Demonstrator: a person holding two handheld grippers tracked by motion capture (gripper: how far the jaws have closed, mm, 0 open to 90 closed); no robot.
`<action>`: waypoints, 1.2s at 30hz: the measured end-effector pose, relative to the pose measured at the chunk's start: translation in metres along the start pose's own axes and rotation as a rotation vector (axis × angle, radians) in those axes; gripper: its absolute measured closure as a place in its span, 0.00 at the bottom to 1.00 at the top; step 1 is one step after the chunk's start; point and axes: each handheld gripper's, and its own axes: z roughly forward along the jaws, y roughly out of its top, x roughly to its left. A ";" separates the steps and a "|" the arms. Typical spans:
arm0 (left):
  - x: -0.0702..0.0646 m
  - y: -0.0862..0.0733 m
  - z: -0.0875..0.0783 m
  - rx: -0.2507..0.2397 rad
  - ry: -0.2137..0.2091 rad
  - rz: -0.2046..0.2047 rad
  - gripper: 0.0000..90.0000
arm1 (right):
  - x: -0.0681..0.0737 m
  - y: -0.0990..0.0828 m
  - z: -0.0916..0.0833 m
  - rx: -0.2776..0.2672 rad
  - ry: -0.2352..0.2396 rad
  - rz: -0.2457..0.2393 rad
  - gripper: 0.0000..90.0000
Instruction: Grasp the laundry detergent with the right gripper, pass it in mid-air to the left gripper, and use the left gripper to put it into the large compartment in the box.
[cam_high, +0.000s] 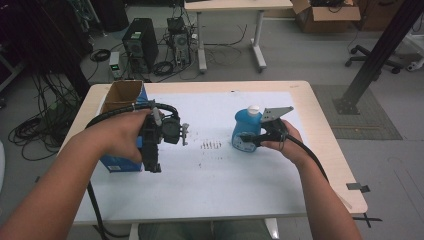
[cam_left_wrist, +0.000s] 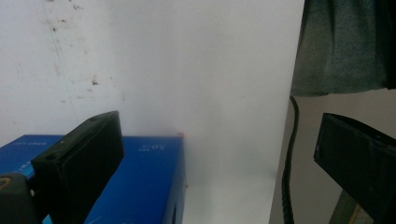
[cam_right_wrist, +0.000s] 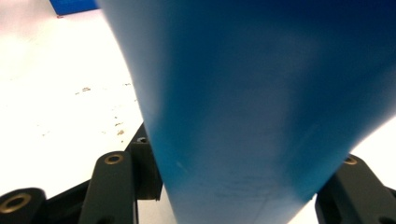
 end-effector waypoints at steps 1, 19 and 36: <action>0.000 0.000 0.000 0.001 0.000 0.000 0.02 | 0.000 0.000 0.000 0.001 0.001 -0.002 0.50; 0.000 0.005 -0.017 -0.011 0.019 -0.006 0.02 | 0.022 0.048 -0.049 -0.024 0.062 -0.127 0.51; 0.002 0.012 -0.020 -0.019 0.016 -0.009 0.02 | 0.063 0.071 -0.066 0.018 0.248 -0.257 0.51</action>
